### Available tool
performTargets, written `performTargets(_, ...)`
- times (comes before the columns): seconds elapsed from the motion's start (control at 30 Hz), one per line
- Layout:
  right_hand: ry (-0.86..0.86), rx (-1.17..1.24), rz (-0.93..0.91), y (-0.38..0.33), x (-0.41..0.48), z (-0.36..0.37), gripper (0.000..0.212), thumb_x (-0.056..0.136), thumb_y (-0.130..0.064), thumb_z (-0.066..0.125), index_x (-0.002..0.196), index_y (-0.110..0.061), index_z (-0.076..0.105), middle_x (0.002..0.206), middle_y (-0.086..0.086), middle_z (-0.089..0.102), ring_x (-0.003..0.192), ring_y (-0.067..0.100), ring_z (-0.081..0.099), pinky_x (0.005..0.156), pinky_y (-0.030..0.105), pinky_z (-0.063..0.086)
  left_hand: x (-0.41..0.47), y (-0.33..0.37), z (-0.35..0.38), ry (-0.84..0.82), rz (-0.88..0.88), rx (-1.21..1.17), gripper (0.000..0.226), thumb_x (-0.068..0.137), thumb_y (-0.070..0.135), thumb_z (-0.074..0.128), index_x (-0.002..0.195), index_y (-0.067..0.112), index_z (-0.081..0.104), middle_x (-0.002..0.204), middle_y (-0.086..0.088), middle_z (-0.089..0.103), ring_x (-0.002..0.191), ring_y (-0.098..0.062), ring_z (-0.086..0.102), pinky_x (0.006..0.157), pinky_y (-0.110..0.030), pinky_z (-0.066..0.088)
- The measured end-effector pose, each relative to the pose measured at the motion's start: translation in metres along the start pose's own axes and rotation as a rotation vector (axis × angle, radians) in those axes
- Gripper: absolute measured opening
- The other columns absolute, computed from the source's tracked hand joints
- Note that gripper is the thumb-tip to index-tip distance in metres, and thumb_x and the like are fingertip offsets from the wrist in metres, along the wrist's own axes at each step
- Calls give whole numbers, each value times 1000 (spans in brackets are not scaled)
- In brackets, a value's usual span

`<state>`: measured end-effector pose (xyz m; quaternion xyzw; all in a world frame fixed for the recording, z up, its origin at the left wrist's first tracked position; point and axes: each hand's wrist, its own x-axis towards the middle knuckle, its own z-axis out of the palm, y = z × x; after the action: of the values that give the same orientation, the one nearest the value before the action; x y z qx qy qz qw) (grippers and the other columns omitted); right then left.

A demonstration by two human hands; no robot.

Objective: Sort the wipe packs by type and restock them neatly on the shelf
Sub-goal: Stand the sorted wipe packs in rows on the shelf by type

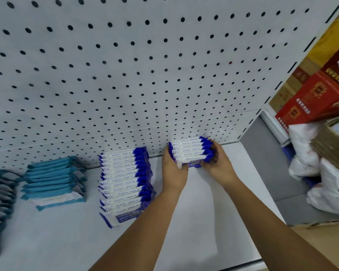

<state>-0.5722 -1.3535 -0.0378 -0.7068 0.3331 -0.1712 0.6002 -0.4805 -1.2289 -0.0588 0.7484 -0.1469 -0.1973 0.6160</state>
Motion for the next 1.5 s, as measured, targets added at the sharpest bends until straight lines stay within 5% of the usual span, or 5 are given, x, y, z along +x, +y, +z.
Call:
performTargets(0.27, 154, 11, -70, -50, -76, -5, 73, 92, -16, 67, 152, -35, 30, 155, -20, 36, 140, 5, 38, 112, 30, 34, -86, 62, -26, -1, 33, 19, 90, 83, 17, 79, 155, 33, 26, 150, 25, 37, 135, 15, 33, 109, -4, 27)
performTargets(0.57, -370, -121, 75, -31, -161, 86, 127, 49, -59, 91, 147, -57, 11, 154, -36, 18, 142, -3, 27, 111, 24, 31, -177, -13, -215, 143, -72, 181, 117, 33, 80, 83, 137, 48, 40, 146, 29, 40, 130, -9, 47, 101, -20, 42)
performTargets(0.93, -541, -151, -1, -25, -89, 148, 142, 62, 0, 91, 147, -48, -13, 145, -36, 30, 122, -20, 45, 86, 8, 48, -58, -40, -219, -174, 83, 474, 147, 42, 82, 81, 153, 48, -8, 161, 21, 7, 146, 4, 3, 126, -41, 8)
performTargets(1.23, -346, -111, -78, -20, -82, 167, 91, 75, 3, 81, 133, -49, 35, 114, -40, 61, 106, -13, 60, 76, 6, 49, -50, -32, -225, -147, 137, 200, 127, 39, 43, 102, 147, 35, 36, 127, 23, 63, 114, -1, 63, 94, -33, 56)
performTargets(1.5, -569, -102, -19, -31, -72, 147, 146, 56, -2, 95, 151, -47, -7, 151, -29, 34, 134, -5, 43, 96, 18, 49, -43, -27, -235, -293, 76, 340, 162, 32, 59, 97, 151, 48, -12, 142, 36, 37, 128, 25, 25, 120, -33, 20)
